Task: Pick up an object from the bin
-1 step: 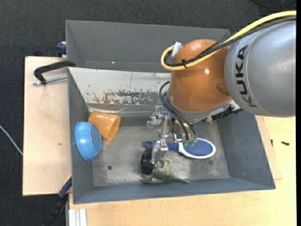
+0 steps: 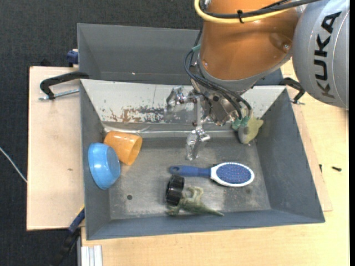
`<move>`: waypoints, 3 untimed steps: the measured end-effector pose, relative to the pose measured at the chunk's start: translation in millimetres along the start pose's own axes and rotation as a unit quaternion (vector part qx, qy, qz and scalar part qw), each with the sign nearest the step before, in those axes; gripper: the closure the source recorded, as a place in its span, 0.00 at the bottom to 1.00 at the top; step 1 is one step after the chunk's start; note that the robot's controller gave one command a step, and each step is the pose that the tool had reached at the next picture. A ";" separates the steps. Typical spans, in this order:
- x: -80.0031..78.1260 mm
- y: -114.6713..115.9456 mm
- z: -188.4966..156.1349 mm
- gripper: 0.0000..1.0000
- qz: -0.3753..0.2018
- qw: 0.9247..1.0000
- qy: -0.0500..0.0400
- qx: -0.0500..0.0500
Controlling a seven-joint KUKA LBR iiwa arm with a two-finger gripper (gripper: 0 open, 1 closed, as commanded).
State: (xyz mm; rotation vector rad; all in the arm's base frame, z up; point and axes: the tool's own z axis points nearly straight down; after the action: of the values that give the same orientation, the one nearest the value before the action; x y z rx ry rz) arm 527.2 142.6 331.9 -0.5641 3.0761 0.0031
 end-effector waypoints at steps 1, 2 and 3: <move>22.6 -28.9 103.7 0.00 -0.079 0.997 0.010 -0.001; 21.8 -95.3 242.2 0.00 -0.195 0.981 -0.003 0.001; 15.5 -88.9 236.1 1.00 -0.198 0.980 -0.013 -0.001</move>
Offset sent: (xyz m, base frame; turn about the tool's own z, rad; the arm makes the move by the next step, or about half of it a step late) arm -0.0091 -0.0339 -0.1016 -0.1602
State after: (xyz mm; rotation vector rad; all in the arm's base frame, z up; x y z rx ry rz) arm 547.4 55.0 95.7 -1.1516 2.8812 0.0072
